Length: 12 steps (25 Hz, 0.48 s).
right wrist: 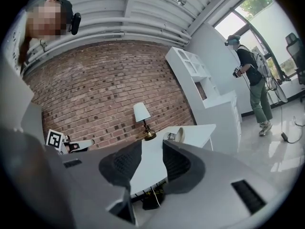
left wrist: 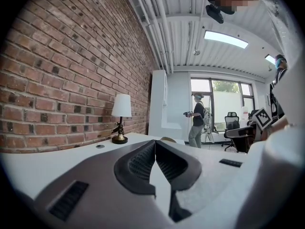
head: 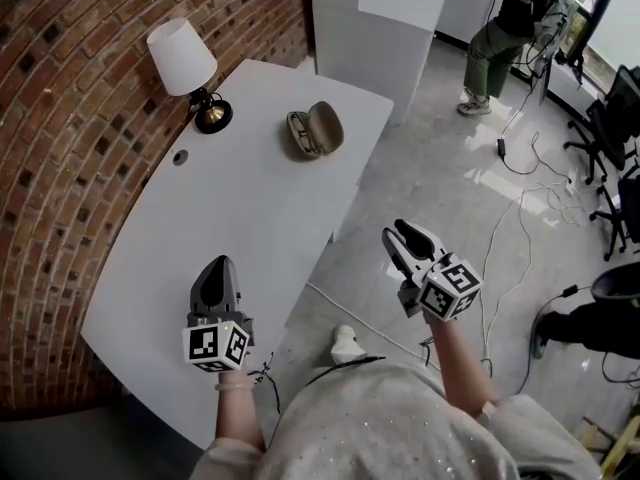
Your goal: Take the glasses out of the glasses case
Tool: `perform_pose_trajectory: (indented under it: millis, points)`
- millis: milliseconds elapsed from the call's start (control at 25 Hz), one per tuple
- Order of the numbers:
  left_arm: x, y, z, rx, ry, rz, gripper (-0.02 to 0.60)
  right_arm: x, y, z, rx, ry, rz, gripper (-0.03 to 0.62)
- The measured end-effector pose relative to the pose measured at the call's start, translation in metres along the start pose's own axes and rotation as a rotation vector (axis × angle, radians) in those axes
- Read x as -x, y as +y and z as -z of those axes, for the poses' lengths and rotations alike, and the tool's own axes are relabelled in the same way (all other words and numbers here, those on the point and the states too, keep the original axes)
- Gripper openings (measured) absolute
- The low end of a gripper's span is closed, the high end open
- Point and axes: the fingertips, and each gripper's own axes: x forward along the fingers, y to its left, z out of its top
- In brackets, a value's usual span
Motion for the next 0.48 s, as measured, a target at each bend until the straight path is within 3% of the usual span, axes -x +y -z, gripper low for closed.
perform_pose_trajectory:
  millis: [480]
  points:
    - [-0.055, -0.016, -0.011, -0.019, -0.009, 0.022, 0.006, -0.036, -0.028, -0.018, -0.014, -0.008, -0.039, 0.143]
